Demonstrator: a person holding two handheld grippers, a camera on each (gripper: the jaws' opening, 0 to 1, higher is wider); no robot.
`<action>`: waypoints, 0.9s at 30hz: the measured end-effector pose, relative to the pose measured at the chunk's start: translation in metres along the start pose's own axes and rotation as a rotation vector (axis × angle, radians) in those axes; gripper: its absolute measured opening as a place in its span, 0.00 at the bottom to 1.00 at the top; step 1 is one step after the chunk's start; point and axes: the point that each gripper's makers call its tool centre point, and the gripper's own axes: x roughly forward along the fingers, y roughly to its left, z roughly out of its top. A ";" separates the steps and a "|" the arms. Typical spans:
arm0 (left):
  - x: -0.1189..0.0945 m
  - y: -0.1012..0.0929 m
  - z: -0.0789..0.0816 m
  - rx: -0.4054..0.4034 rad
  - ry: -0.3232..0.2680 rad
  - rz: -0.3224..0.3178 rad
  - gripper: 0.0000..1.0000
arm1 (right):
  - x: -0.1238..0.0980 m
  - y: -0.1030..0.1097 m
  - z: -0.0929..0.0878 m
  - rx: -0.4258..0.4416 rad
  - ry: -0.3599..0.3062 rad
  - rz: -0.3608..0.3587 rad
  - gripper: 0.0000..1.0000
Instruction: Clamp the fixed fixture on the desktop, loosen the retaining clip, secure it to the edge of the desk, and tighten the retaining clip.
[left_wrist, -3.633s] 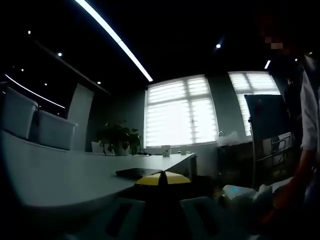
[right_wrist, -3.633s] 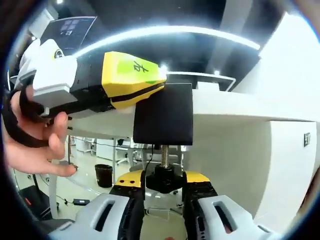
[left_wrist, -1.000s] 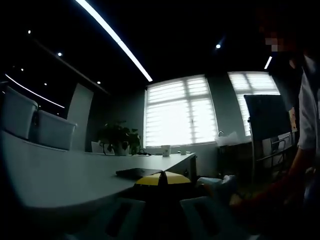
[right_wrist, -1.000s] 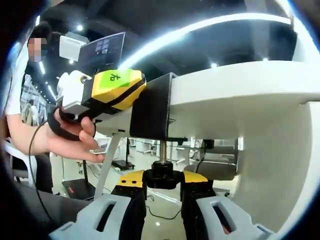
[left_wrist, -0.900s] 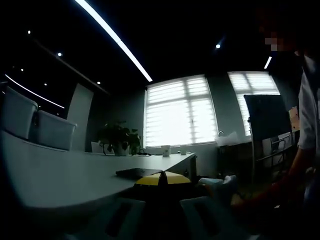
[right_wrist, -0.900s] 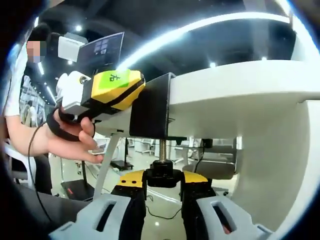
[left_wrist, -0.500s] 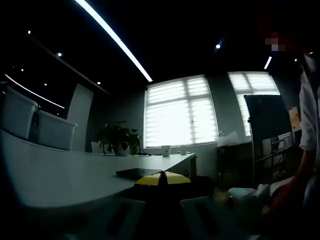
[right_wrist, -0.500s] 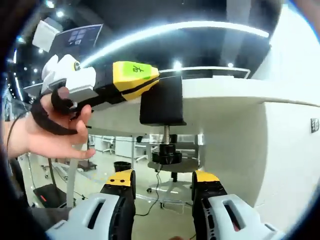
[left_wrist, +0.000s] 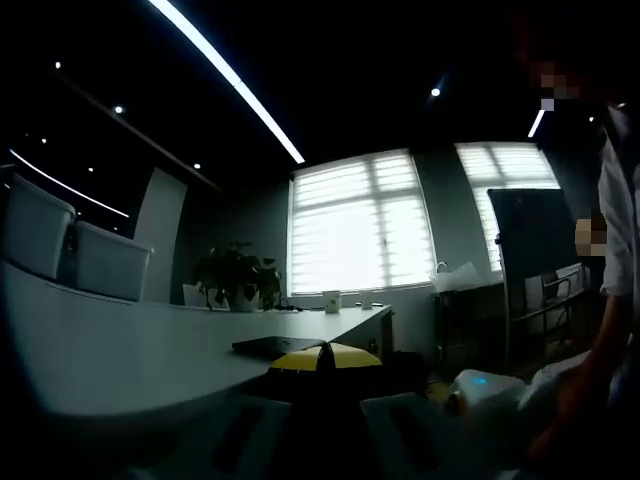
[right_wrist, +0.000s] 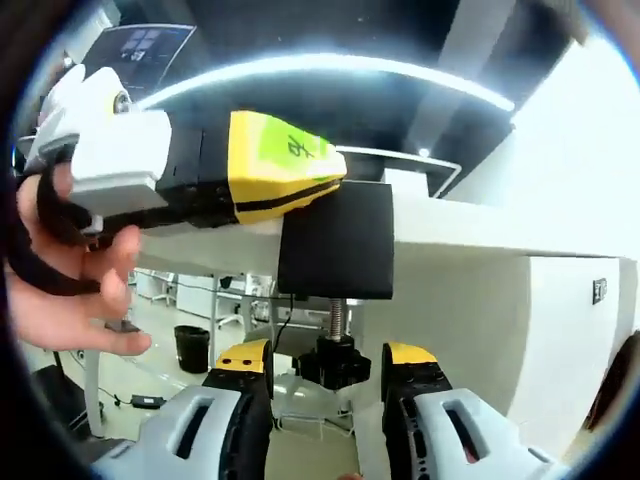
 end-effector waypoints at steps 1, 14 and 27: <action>0.000 0.000 0.000 -0.001 0.000 0.000 0.01 | 0.003 0.001 -0.003 0.000 0.012 0.001 0.38; 0.000 0.000 0.000 -0.001 0.001 0.000 0.01 | 0.000 -0.001 -0.006 0.042 -0.009 0.131 0.28; 0.000 0.000 0.000 -0.006 -0.005 0.000 0.01 | 0.008 0.007 -0.011 0.096 -0.005 0.415 0.28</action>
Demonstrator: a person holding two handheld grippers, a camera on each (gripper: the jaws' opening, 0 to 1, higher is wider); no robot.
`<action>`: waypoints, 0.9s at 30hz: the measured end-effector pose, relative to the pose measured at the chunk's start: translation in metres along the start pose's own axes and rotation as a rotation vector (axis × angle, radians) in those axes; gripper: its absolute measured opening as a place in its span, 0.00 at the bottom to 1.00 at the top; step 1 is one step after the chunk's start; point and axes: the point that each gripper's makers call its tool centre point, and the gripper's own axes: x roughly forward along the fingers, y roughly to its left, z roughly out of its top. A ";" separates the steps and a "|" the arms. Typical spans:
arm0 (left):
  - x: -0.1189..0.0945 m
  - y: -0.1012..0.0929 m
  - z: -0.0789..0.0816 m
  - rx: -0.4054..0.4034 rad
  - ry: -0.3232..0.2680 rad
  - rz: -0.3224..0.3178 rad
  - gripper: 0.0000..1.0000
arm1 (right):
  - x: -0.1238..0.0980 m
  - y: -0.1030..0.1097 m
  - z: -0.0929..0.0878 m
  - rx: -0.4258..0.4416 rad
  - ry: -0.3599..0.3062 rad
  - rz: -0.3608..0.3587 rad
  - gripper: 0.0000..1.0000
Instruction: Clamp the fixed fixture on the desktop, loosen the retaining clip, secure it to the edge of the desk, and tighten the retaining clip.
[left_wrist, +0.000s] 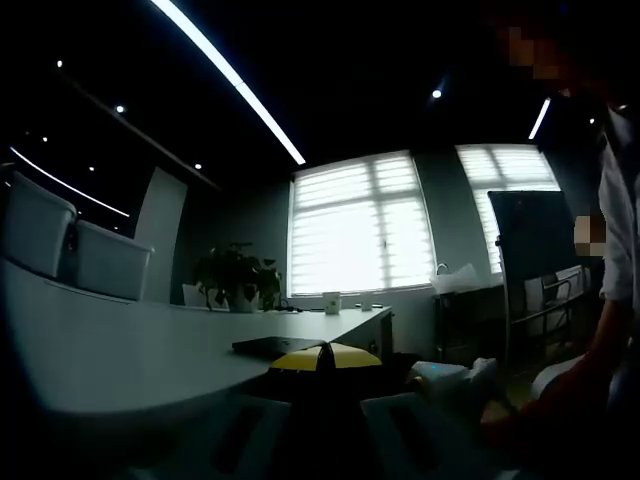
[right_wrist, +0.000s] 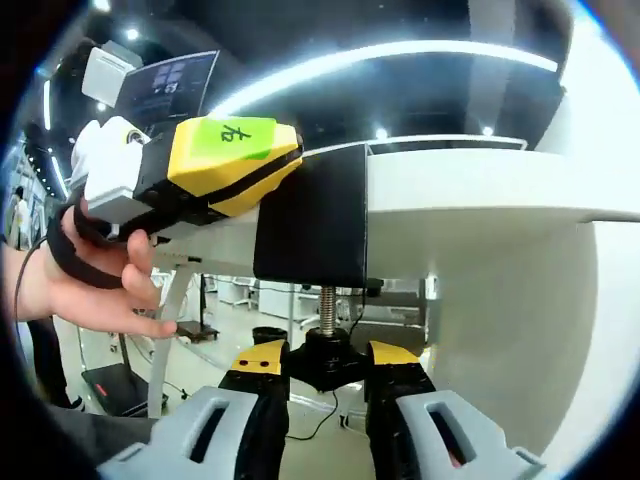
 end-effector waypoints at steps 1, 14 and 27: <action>0.000 0.000 0.000 0.001 0.001 -0.001 0.01 | 0.000 0.001 0.000 0.001 -0.001 0.002 0.28; 0.000 -0.001 0.000 -0.001 -0.004 0.001 0.01 | -0.029 -0.001 0.004 0.010 -0.013 -0.239 0.46; 0.000 0.000 0.000 0.001 0.001 0.004 0.01 | -0.019 -0.015 -0.006 -0.059 0.061 -0.370 0.49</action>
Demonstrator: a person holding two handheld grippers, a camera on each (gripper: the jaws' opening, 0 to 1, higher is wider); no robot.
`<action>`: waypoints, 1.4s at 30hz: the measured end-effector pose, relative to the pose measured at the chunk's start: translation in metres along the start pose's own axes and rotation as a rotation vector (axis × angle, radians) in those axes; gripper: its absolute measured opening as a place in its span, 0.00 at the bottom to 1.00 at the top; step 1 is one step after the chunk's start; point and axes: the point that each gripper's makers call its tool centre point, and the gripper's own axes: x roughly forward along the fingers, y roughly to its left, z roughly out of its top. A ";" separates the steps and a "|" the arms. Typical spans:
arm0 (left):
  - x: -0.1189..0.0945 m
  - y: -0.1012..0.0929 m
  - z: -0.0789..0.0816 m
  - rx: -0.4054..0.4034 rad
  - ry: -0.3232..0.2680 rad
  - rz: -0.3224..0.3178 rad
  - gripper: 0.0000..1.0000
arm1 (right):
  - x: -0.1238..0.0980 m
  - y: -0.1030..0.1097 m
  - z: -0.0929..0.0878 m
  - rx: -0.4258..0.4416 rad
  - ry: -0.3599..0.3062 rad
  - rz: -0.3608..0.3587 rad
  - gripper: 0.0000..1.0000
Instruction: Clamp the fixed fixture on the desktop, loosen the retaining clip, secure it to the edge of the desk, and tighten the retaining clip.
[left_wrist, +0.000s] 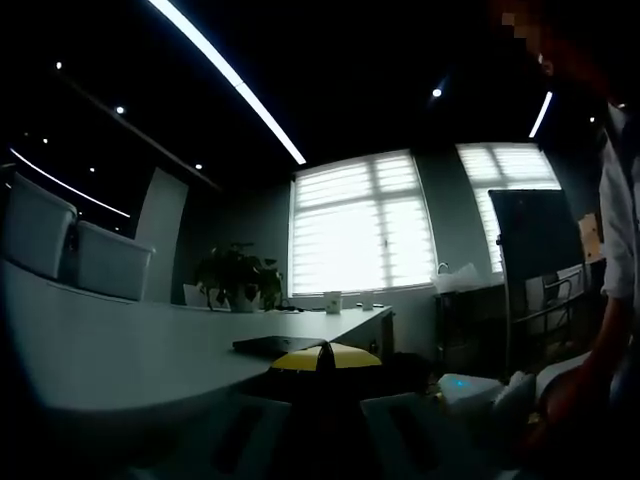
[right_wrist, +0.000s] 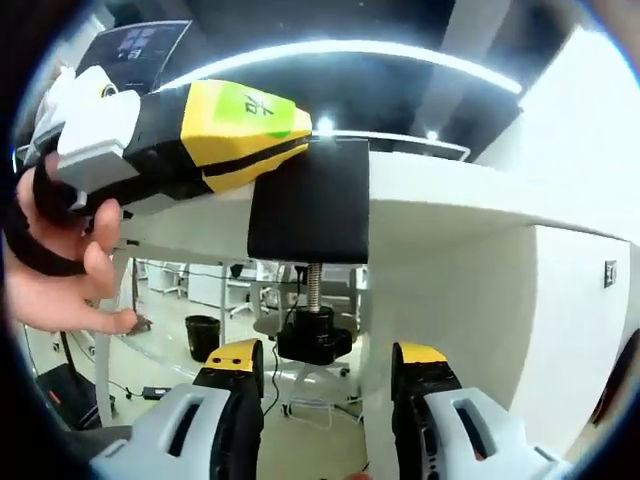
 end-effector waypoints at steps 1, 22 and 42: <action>0.000 0.000 0.000 -0.001 0.000 0.000 0.01 | 0.001 -0.001 0.000 -0.001 0.001 -0.003 0.48; 0.000 0.001 0.000 0.000 0.000 -0.001 0.01 | 0.005 0.006 0.005 -0.075 -0.029 0.062 0.26; 0.000 0.000 0.000 0.000 -0.003 -0.003 0.01 | 0.010 0.022 0.005 -0.017 -0.070 0.519 0.25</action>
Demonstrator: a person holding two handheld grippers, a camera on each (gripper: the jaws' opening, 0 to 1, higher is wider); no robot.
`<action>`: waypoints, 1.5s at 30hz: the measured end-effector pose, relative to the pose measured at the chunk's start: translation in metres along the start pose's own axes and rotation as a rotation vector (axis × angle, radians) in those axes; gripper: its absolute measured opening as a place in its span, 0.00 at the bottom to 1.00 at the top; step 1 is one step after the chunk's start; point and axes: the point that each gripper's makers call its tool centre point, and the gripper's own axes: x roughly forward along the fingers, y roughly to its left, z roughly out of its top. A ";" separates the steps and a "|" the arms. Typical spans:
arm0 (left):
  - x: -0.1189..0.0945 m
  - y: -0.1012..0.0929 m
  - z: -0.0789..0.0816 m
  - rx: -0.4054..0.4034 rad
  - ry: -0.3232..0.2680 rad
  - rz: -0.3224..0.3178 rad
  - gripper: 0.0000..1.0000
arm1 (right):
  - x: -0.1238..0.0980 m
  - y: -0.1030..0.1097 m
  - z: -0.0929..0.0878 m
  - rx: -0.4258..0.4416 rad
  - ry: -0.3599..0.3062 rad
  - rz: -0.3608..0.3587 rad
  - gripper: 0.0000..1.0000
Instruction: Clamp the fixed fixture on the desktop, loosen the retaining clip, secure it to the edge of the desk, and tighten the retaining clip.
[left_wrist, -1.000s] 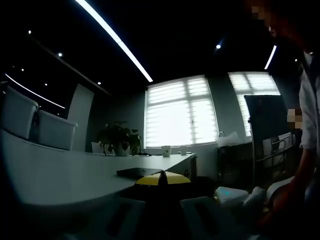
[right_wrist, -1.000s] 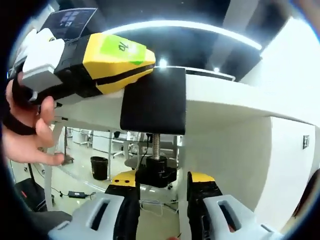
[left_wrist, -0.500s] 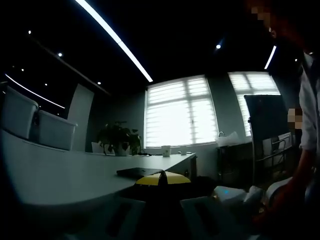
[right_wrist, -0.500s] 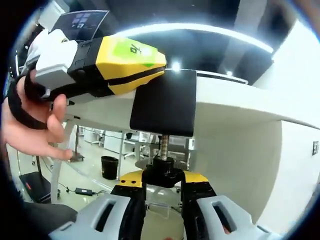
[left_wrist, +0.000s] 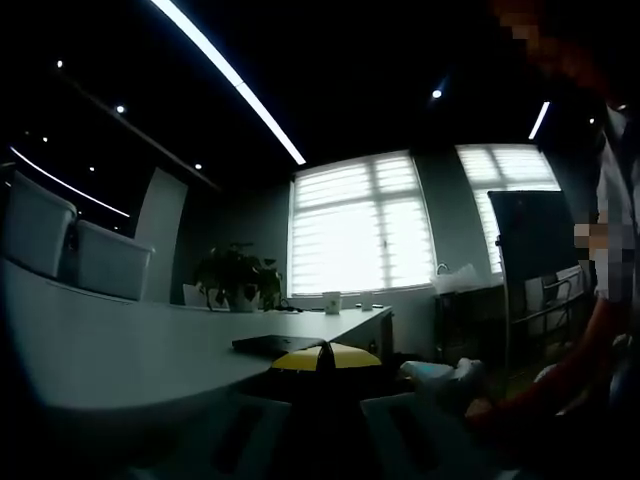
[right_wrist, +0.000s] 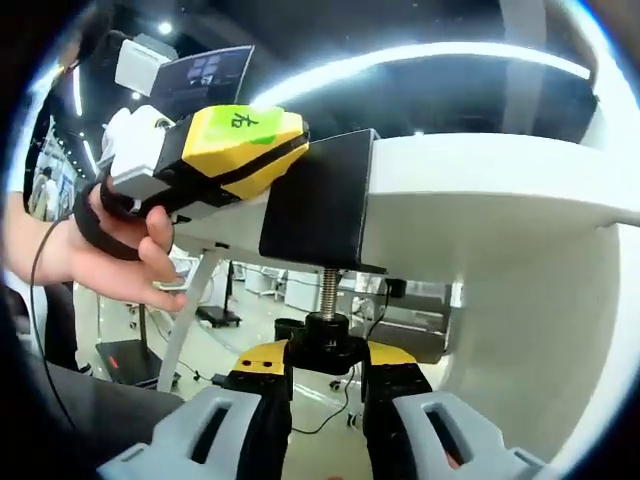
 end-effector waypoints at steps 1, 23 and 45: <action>0.000 0.000 0.000 0.000 0.000 0.000 0.01 | 0.001 -0.001 -0.001 0.003 0.001 0.008 0.25; -0.001 0.000 0.000 0.002 0.003 0.002 0.01 | -0.032 0.017 0.004 -0.065 0.068 -0.391 0.48; -0.001 -0.001 0.000 0.005 0.003 -0.001 0.01 | -0.014 -0.013 0.001 -0.040 0.092 -0.556 0.26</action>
